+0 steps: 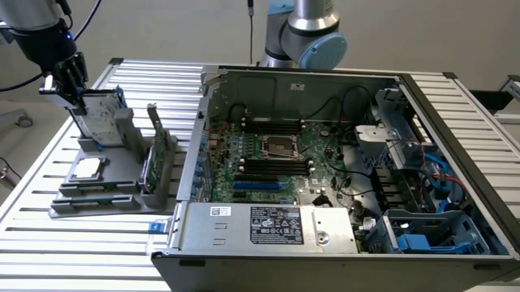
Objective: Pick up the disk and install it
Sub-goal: 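Pick up the disk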
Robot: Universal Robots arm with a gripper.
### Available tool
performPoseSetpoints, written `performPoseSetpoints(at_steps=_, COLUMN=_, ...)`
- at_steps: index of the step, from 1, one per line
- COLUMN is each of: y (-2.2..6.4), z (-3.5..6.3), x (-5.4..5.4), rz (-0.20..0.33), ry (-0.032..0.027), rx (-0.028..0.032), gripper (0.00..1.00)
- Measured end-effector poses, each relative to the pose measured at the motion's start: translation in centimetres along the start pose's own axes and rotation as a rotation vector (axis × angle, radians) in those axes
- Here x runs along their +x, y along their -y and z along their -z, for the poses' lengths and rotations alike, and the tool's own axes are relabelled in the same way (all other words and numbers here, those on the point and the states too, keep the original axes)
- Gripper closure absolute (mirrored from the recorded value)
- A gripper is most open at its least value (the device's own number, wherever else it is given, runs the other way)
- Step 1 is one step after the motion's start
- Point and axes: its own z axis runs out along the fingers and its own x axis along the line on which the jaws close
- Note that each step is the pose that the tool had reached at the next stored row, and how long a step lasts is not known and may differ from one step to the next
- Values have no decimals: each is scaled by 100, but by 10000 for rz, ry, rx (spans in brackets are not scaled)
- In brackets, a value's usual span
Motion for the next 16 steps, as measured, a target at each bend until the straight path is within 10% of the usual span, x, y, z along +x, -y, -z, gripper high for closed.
performPoseSetpoints(at_steps=16, y=-13, z=537, x=-6, rz=0, ry=0, rx=-1, gripper=67)
